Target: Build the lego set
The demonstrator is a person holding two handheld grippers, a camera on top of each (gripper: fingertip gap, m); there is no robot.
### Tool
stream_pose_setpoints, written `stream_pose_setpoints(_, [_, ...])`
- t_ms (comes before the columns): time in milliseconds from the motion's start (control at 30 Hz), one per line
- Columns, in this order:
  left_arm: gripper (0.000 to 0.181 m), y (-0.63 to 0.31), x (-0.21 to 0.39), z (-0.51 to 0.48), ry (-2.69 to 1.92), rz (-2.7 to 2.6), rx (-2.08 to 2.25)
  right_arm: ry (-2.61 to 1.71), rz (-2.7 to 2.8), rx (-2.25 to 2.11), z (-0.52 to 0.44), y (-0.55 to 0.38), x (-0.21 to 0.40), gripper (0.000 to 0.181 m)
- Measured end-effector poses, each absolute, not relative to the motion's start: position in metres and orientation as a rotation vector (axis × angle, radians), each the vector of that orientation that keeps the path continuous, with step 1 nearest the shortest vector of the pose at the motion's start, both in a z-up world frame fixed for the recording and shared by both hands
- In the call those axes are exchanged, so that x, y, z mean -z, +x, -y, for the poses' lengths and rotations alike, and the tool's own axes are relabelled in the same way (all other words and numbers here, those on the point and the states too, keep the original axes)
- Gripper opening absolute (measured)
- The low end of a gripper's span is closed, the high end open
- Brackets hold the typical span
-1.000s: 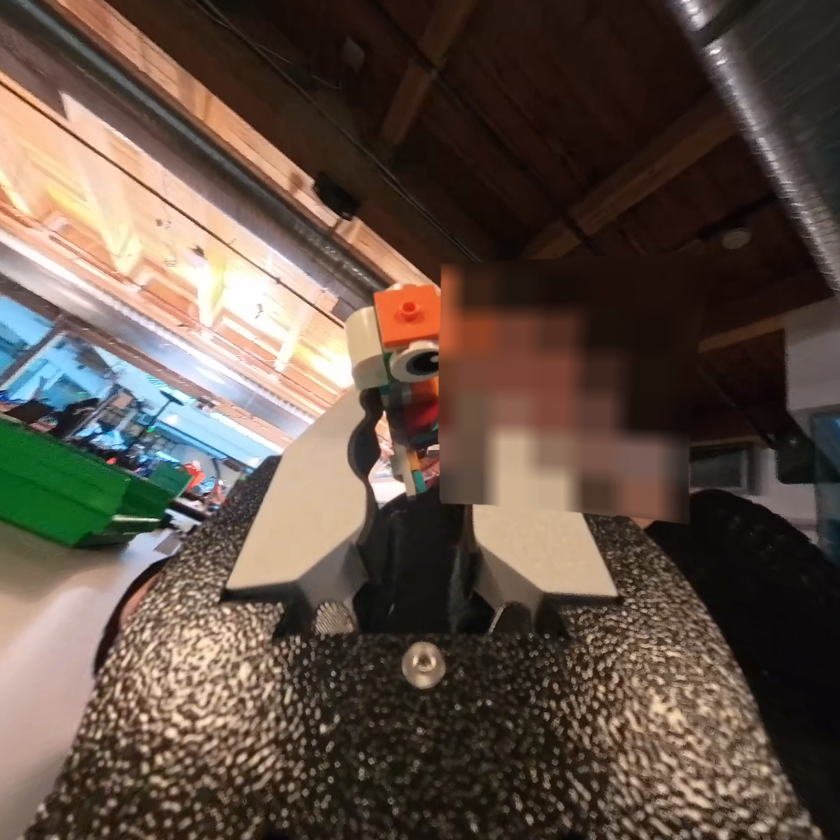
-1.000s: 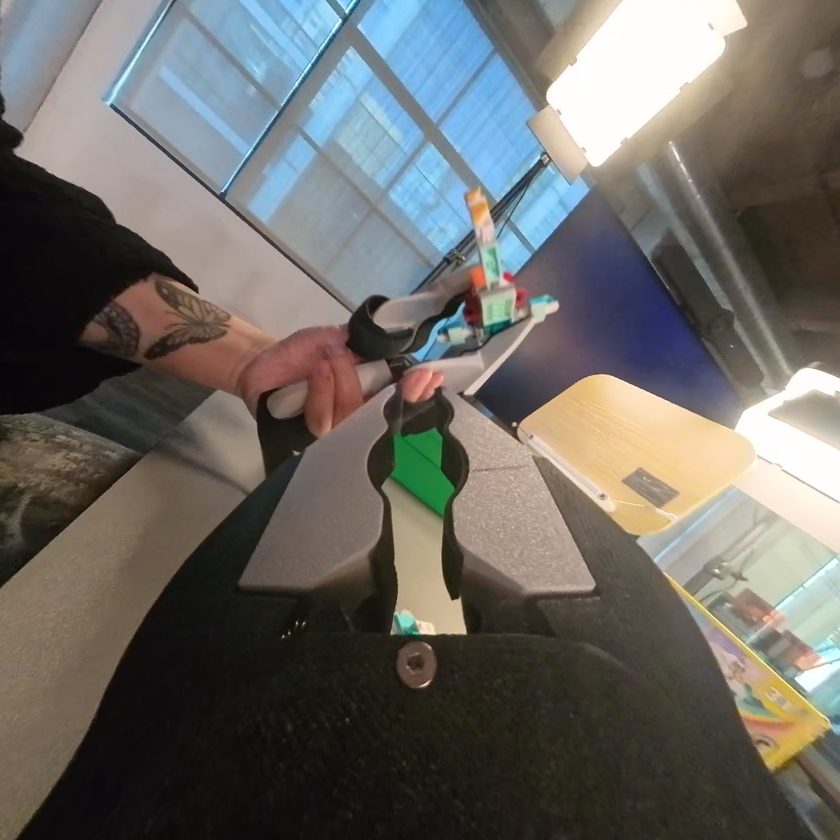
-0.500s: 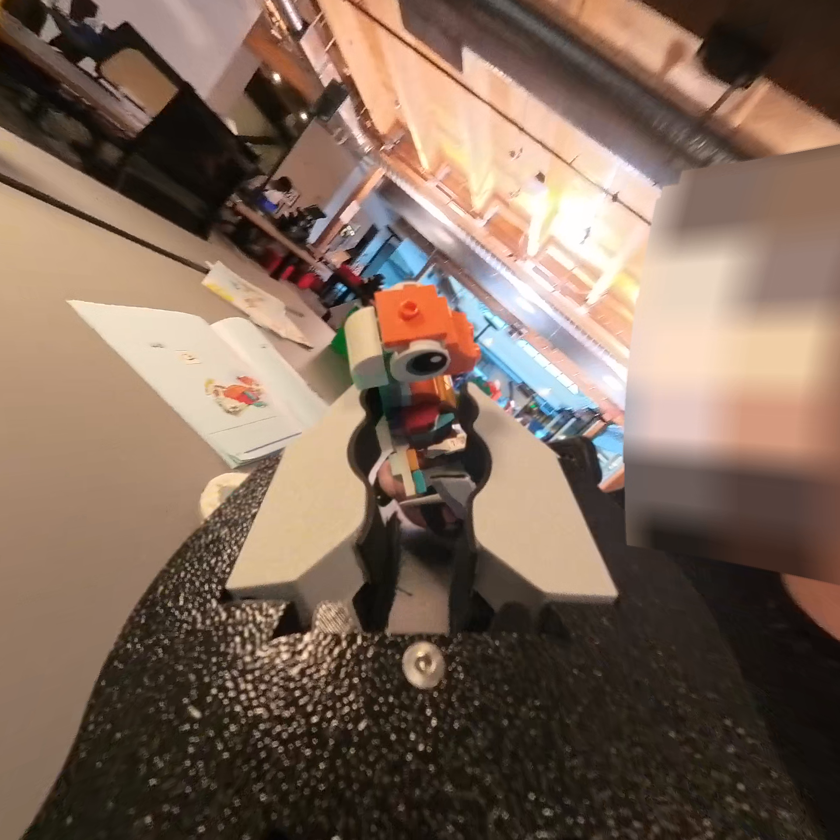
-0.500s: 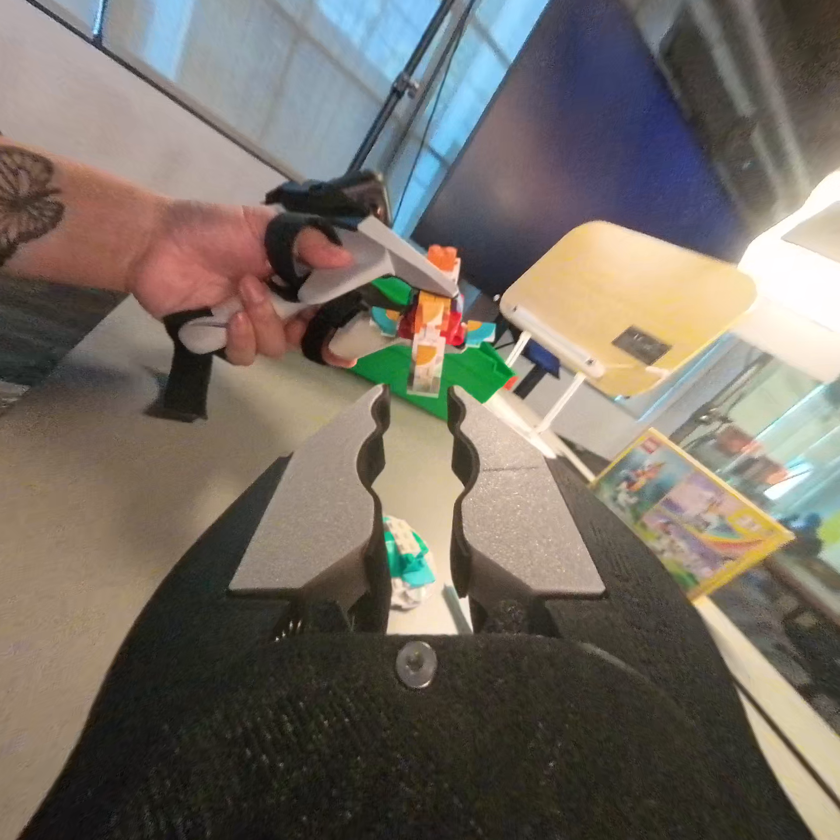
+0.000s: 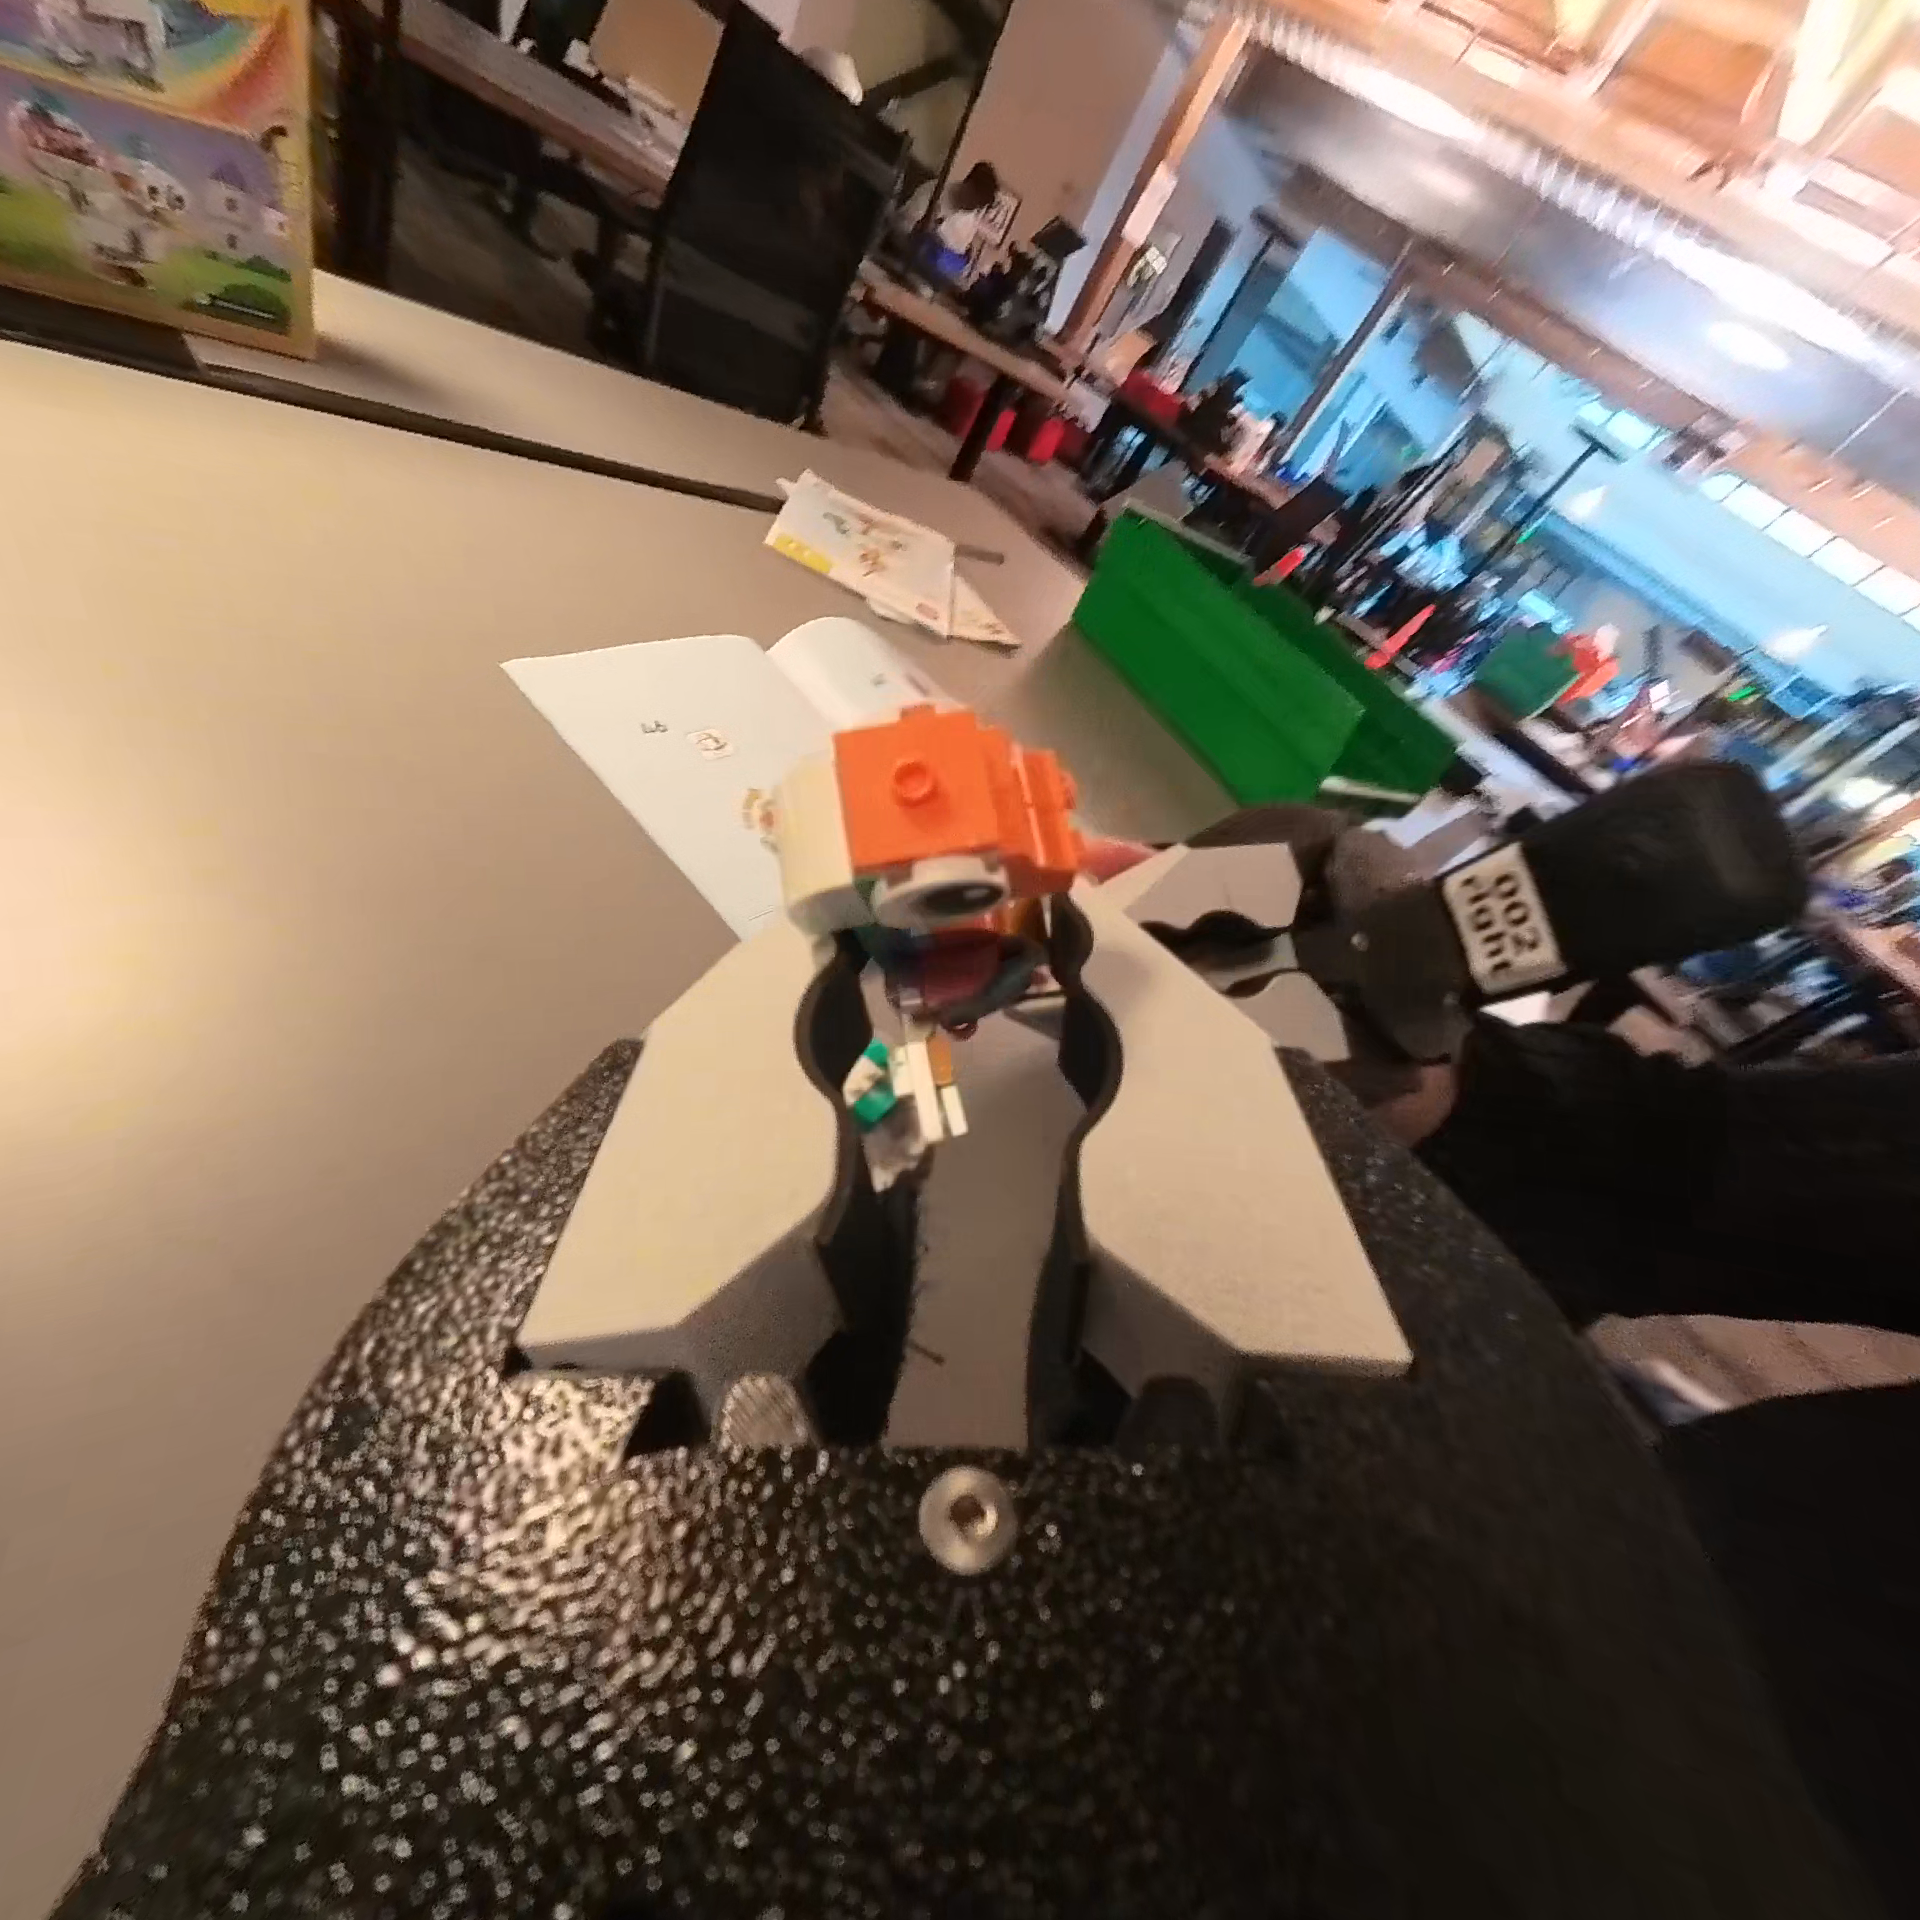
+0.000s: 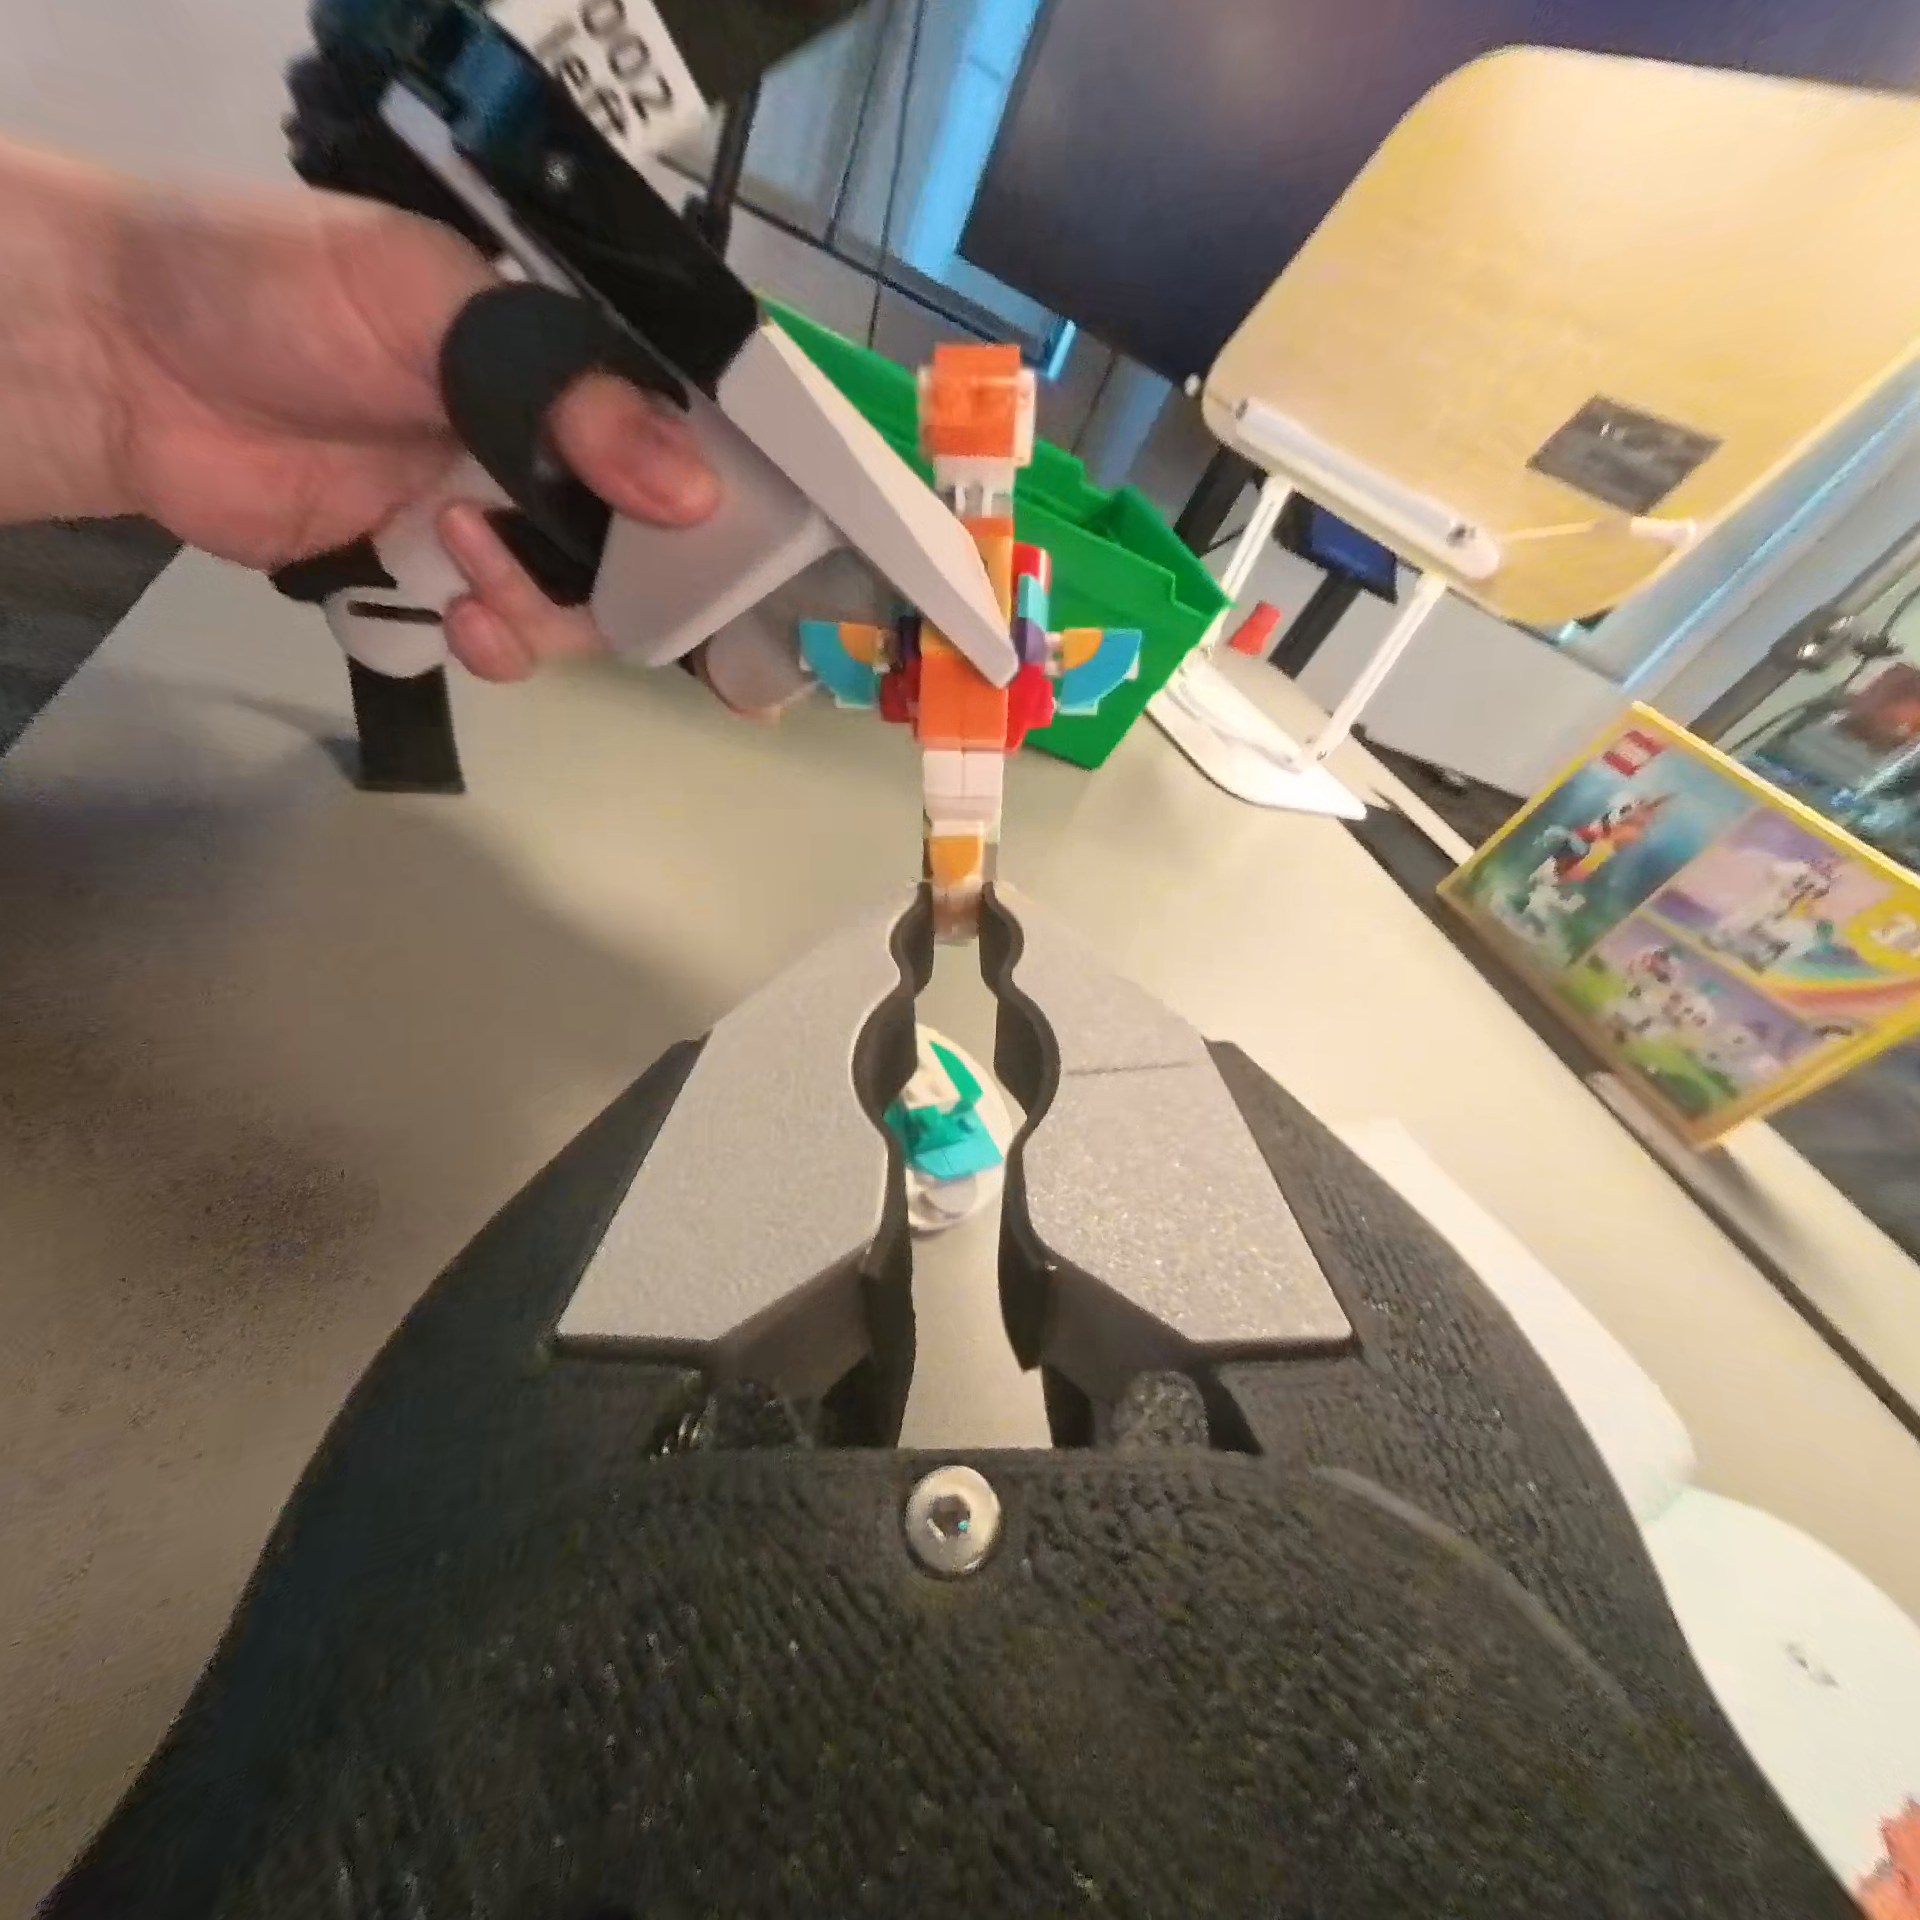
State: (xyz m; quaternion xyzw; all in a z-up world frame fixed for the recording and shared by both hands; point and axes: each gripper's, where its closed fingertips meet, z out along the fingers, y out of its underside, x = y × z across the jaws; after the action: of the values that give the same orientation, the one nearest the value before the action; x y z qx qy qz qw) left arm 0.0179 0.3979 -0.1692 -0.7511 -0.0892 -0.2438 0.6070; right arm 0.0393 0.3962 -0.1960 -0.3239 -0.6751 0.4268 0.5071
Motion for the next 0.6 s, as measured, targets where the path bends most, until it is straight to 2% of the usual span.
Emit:
stream_pose_setpoints(333, [0.030,0.021,0.179,-0.418,-1.985,0.074,0.234,-0.860,1.701,-0.901,-0.414,0.033,0.214,0.006])
stream_pose_setpoints(600, [0.031,0.023,0.186,-0.422,-2.064,0.037,0.135,-0.889,1.763,-0.873,-0.416,0.032,0.223,0.006])
